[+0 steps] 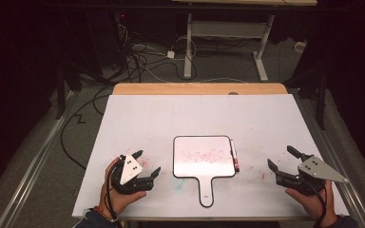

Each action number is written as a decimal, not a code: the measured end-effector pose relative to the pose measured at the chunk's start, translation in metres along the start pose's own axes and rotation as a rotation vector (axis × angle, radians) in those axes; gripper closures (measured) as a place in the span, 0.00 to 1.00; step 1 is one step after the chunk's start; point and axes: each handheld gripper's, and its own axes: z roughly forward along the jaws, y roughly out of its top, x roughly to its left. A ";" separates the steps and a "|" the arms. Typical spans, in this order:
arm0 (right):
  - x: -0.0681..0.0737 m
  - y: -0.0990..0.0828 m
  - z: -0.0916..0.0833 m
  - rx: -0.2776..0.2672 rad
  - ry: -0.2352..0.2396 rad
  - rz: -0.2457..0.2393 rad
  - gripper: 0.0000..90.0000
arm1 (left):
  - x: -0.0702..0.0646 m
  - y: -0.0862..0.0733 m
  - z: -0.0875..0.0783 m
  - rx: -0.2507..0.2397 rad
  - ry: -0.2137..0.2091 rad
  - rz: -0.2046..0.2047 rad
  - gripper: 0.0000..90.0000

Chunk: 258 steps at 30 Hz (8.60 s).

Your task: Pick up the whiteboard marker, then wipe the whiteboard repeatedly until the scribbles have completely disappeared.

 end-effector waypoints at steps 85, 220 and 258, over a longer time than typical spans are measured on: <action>0.006 0.032 0.166 0.493 0.431 0.293 0.90 | -0.005 -0.006 0.022 0.131 -0.099 0.041 0.22; 0.001 0.010 0.028 0.121 0.214 -0.058 0.36 | -0.046 0.081 0.118 0.109 -0.259 -0.040 0.87; 0.003 0.009 0.025 0.141 0.205 -0.076 0.28 | -0.062 0.107 0.127 0.023 -0.373 0.000 0.87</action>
